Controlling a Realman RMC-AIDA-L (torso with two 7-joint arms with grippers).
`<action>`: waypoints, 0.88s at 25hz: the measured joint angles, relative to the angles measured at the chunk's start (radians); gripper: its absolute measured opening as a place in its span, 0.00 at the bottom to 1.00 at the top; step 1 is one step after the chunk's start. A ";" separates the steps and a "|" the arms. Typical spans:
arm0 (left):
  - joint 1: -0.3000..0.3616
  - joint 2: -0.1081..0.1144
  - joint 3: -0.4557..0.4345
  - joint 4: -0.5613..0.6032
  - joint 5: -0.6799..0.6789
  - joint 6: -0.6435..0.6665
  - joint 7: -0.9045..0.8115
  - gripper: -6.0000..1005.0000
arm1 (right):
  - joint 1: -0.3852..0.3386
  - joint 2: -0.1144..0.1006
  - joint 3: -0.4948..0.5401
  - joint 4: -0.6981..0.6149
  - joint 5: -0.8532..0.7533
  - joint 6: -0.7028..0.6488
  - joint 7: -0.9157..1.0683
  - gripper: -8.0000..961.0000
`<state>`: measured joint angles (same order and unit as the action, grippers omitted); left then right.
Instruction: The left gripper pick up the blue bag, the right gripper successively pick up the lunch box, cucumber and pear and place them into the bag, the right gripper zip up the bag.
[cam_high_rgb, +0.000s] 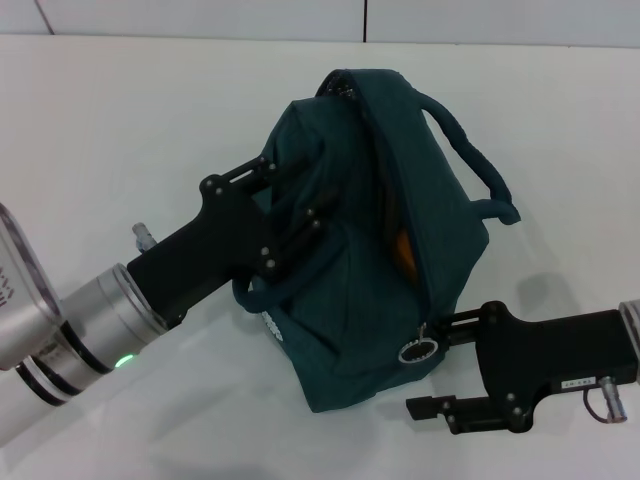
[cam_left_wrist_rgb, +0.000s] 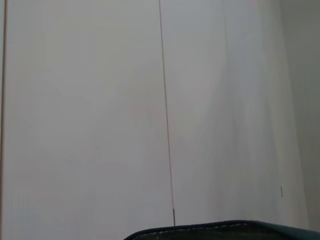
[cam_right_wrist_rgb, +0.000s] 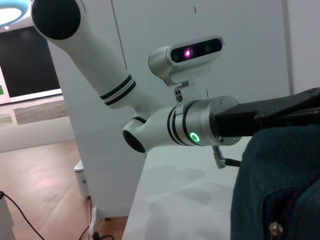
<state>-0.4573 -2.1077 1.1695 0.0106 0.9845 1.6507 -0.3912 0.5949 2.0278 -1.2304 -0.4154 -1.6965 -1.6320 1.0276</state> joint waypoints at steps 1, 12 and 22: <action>0.000 0.000 0.000 0.000 -0.001 0.000 0.000 0.52 | -0.002 0.000 0.002 0.000 0.001 0.000 -0.002 0.56; -0.003 0.000 0.000 0.000 -0.002 0.000 0.000 0.53 | -0.007 -0.006 0.006 -0.010 0.038 0.012 -0.038 0.49; 0.002 0.000 -0.004 -0.003 -0.034 0.008 -0.022 0.55 | -0.017 -0.006 0.008 -0.023 0.040 0.000 -0.174 0.12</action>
<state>-0.4549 -2.1076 1.1658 0.0079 0.9506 1.6585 -0.4127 0.5778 2.0219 -1.2226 -0.4388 -1.6563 -1.6320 0.8534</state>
